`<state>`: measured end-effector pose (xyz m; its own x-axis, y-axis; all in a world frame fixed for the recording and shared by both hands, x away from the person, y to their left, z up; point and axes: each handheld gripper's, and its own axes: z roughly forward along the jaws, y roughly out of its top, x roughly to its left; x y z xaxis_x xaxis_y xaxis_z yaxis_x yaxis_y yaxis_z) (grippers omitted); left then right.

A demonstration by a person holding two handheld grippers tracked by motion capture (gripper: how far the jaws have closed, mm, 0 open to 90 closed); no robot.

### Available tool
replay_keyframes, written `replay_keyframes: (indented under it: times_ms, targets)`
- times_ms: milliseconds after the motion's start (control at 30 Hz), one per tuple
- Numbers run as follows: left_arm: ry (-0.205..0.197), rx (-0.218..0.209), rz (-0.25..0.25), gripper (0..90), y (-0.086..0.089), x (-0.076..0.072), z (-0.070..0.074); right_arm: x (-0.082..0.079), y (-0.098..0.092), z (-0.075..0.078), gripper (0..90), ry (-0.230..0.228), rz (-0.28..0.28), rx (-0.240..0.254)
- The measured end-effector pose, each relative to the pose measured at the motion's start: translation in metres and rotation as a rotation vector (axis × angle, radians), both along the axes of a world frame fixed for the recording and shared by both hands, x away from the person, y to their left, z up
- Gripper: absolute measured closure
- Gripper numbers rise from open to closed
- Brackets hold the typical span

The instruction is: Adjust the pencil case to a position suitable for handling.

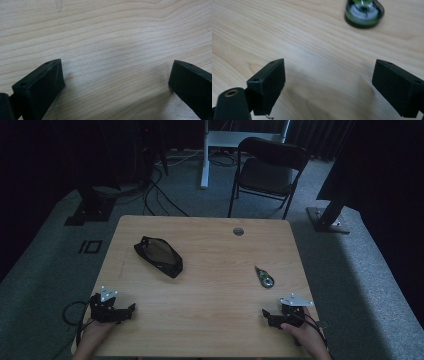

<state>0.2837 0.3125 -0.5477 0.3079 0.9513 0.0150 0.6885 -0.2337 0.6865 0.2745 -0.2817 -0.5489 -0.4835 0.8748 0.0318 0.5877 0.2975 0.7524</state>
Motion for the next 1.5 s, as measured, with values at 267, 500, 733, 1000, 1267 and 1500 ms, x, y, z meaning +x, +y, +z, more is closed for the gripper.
replay_keyframes:
  times_ms: [267,500,733,1000,1267,1500]
  targets:
    - [0.0,0.001,0.001,0.2,0.0,0.001,0.0,0.012,0.024,0.009,11.4,-0.027,0.04,0.015]
    - [0.001,0.001,-0.002,0.2,0.0,0.001,0.0,0.025,0.048,0.01,11.8,-0.038,0.071,0.024]
    - [0.002,0.001,-0.002,0.2,0.0,0.001,0.0,0.038,0.067,0.013,13.0,-0.065,0.088,0.036]
    - [0.001,0.001,-0.002,0.2,0.0,0.001,0.0,0.052,0.094,0.016,12.7,-0.059,0.152,0.028]
    - [0.001,0.0,-0.001,0.2,0.0,0.001,0.0,0.061,0.114,0.02,12.9,-0.063,0.186,0.033]
    - [0.001,-0.001,-0.001,0.2,0.0,0.001,0.0,0.071,0.136,0.019,13.2,-0.065,0.217,0.046]
